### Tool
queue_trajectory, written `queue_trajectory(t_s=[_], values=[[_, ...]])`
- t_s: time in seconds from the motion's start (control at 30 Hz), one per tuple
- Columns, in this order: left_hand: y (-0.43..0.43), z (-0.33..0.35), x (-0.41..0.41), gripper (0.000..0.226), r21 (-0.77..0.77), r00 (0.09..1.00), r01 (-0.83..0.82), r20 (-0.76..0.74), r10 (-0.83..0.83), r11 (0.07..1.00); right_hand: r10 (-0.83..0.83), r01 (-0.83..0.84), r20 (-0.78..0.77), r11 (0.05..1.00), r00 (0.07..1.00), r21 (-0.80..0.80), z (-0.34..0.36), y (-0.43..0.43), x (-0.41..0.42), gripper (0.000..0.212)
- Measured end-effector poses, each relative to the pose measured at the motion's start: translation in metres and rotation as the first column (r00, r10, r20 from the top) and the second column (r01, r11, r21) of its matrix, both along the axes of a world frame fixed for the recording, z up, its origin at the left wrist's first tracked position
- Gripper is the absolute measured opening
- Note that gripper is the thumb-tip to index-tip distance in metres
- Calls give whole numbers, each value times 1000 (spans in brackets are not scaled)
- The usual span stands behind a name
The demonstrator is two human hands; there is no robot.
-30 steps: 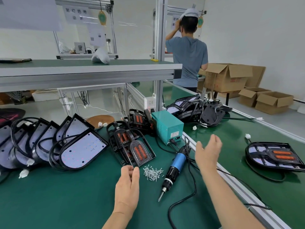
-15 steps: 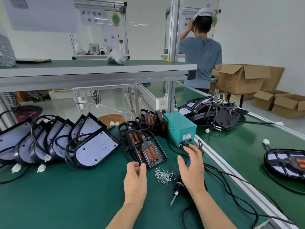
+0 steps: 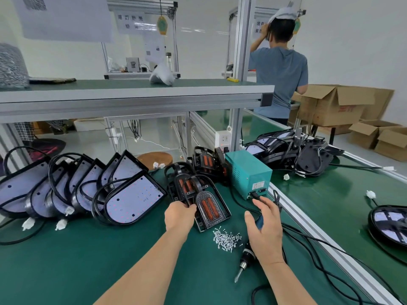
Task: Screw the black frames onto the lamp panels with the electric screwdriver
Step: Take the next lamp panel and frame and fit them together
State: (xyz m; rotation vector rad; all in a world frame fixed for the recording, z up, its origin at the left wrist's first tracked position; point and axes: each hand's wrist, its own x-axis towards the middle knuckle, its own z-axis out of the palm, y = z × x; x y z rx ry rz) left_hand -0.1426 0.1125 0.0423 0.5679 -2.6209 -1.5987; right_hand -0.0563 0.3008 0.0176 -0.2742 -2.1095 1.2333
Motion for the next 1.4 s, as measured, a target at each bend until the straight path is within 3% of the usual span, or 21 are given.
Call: queue_trajectory(t_s=[0.1, 0.23, 0.33, 0.4, 0.5, 0.57, 0.67, 0.73, 0.8, 0.87, 0.93, 1.0, 1.1, 1.3, 1.4], values=[[-2, 2, 6, 24, 56, 1000, 24, -12, -23, 998, -2, 2, -22, 1000, 1000, -4, 2, -1, 0, 36], [-8, 5, 20, 28, 151, 999, 19, -34, -14, 988, -21, 19, -80, 1000, 997, -17, 11, -8, 4, 36], [-11, 11, 31, 14, 266, 998, -2, -58, 18, 964, -8, 8, -118, 1000, 993, 6, 22, -27, 8, 38], [-14, 12, 37, 11, 348, 996, -24, -75, 53, 937, 40, -40, -67, 999, 997, 9, 30, -47, 12, 42], [-17, 12, 47, 10, 462, 991, -41, -97, 97, 886, 162, -156, 154, 987, 975, -49, 37, -79, 14, 53], [-20, 10, 53, 12, 507, 991, -38, -92, 98, 861, 224, -204, 258, 974, 940, -102, 36, -96, 14, 45], [-26, 6, 58, 11, 536, 993, -8, -93, 68, 844, 236, -188, 272, 963, 933, -193, 32, -115, 14, 10], [-33, 3, 61, 17, 558, 993, 18, -110, 53, 830, 251, -170, 240, 934, 938, -313, 30, -121, 14, 13], [-45, -1, 63, 33, 539, 986, -17, -132, 104, 842, 279, -180, 182, 886, 943, -428, 30, -123, 14, 22], [-66, -5, 60, 35, 460, 942, -197, -157, 298, 866, 288, -185, 131, 841, 949, -508, 30, -121, 12, 26], [-91, -7, 52, 25, 377, 835, -433, -175, 522, 819, 293, -192, 93, 802, 951, -565, 29, -117, 11, 25], [-114, -6, 41, 31, 318, 751, -574, -162, 640, 754, 291, -188, 86, 787, 953, -587, 28, -113, 11, 23], [-135, -4, 26, 53, 245, 782, -579, -102, 614, 778, 282, -175, 87, 778, 955, -604, 27, -108, 13, 23], [-152, -8, 12, 49, 108, 834, -528, -120, 539, 842, 288, -178, 65, 737, 955, -652, 25, -103, 15, 23], [-155, -9, 8, 52, 80, 856, -512, -39, 516, 855, 295, -201, 25, 708, 955, -677, 25, -101, 15, 20]])
